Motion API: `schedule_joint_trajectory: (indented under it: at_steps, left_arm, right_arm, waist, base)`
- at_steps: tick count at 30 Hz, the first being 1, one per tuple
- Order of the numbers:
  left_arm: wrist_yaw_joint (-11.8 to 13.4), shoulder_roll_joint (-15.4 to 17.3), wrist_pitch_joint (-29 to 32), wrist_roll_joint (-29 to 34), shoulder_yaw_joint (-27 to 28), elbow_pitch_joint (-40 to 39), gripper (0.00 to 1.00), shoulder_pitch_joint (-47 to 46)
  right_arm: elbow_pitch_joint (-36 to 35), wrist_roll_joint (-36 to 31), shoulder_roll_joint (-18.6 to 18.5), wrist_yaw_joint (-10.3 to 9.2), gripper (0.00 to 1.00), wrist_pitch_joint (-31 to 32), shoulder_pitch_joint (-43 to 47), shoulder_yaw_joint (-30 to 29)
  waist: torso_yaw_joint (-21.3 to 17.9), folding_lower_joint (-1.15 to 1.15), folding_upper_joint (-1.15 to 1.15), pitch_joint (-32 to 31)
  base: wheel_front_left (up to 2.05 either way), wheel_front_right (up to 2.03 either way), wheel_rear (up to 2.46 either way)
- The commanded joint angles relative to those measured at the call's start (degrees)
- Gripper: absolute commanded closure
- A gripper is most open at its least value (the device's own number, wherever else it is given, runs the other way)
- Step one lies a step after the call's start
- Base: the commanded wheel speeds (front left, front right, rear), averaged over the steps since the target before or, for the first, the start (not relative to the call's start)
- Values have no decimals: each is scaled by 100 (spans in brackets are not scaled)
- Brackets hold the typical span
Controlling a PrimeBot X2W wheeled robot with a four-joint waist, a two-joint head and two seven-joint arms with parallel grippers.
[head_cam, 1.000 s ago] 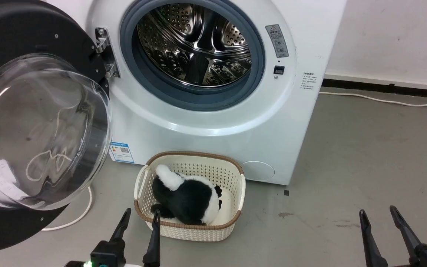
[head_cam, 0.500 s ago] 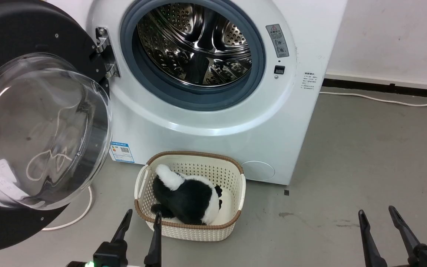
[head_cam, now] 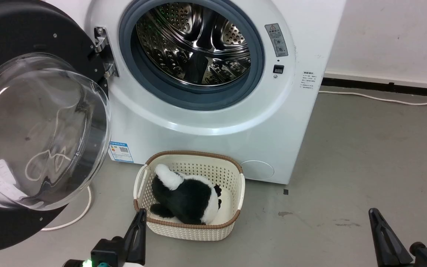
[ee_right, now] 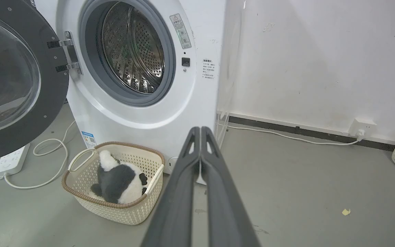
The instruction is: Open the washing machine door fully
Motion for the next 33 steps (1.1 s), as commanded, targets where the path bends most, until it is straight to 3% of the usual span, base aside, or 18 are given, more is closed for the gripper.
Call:
schedule_joint_trajectory:
  at_steps: [1, 33]
  left_arm:
    - [-44, -45, 34, 71, 62, -37, 100, -25]
    - [-297, -274, 407, 472, 523, -216, 100, -84]
  right_arm:
    - [3, -15, 3, 0, 100, 31, -83, 28]
    - [11, -54, 9, 2, 100, 408, -314, 196]
  waist:
    - [-7, 0, 0, 2]
    - [-128, 0, 0, 34]
  base:
    - [0, 0, 0]
    - [0, 0, 0]
